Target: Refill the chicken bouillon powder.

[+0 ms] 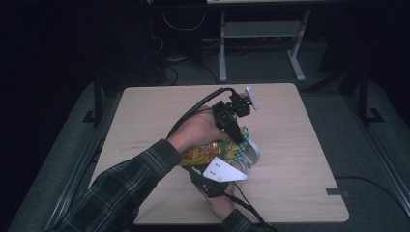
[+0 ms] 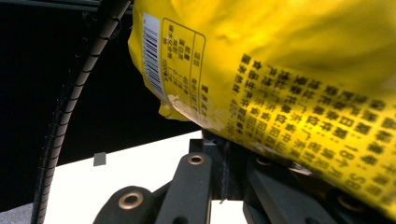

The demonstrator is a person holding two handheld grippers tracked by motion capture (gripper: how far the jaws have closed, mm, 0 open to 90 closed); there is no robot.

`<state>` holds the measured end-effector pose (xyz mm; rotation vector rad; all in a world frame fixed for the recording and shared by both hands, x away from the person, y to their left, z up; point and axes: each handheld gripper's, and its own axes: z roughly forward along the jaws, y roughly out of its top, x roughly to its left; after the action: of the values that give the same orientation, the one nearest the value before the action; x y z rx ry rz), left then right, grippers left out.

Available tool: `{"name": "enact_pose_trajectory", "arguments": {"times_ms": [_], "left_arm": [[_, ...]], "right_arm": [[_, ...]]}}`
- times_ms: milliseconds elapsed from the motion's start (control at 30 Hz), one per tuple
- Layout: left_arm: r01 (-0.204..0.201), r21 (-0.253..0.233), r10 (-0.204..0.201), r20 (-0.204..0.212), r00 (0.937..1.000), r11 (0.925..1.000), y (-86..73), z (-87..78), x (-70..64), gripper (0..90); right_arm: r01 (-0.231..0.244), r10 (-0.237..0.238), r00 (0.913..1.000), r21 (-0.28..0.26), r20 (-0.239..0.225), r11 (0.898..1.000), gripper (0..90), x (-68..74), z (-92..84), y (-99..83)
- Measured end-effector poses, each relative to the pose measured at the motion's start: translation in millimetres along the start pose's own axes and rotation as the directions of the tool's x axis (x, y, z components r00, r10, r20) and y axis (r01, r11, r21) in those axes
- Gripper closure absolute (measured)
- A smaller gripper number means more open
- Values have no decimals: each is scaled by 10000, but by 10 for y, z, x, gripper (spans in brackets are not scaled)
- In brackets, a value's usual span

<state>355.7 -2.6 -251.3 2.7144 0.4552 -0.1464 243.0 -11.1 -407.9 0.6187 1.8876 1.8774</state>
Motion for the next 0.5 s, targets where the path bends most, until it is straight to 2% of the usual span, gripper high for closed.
{"name": "enact_pose_trajectory", "arguments": {"times_ms": [500], "left_arm": [[72, 14, -72, 3, 10000, 10000, -2, 0, 7, 862]], "right_arm": [[11, -11, 10000, 19, -14, 10000, 900, -2, 6, -2]]}}
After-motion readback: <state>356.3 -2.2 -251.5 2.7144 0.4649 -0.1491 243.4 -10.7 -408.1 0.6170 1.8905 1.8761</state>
